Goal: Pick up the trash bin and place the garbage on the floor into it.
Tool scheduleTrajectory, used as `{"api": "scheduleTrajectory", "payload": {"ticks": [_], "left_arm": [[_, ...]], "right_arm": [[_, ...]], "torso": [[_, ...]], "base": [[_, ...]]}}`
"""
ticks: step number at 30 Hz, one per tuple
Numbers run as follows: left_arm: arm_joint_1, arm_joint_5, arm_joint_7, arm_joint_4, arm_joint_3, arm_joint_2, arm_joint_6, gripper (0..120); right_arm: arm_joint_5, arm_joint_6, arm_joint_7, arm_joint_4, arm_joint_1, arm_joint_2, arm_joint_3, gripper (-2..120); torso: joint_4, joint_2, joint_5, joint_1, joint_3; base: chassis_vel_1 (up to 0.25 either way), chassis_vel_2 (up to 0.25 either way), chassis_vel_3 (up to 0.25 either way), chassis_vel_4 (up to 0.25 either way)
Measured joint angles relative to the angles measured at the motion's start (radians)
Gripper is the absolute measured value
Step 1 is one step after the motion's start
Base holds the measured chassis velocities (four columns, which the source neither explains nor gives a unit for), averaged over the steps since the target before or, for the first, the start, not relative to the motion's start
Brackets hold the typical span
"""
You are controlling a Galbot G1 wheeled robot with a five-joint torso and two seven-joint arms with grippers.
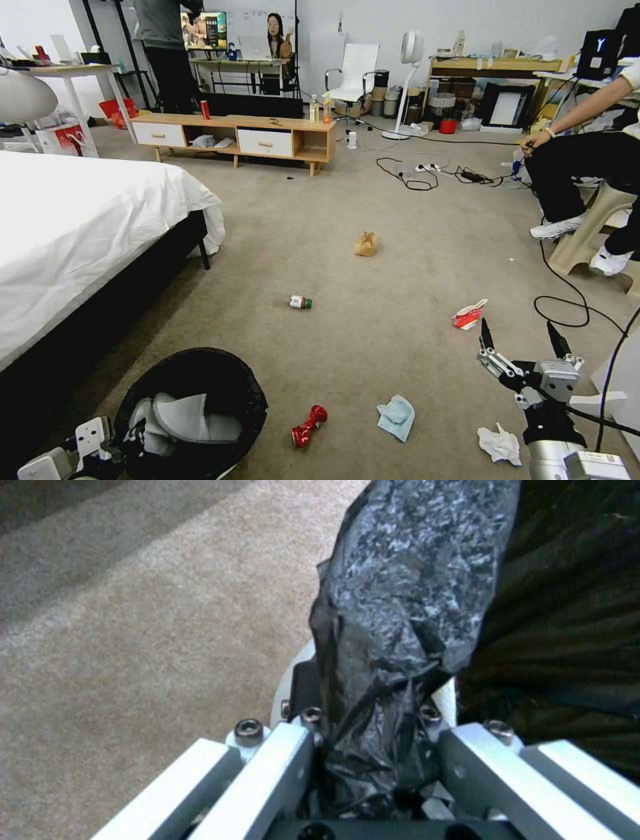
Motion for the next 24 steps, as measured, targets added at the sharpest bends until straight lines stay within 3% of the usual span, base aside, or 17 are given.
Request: {"api": "scheduleTrajectory", "payload": {"ticks": [24], "left_arm": [[0.002,-0.024,0.010,-0.023,-0.003,0.017,0.000,7]], "right_arm": [[0.000,0.000,0.000,0.000,0.000,0.000,0.000,100]], "torso": [[0.0000,0.000,0.0000,0.000,0.000]], "base": [[0.000,0.000,0.000,0.000]]}}
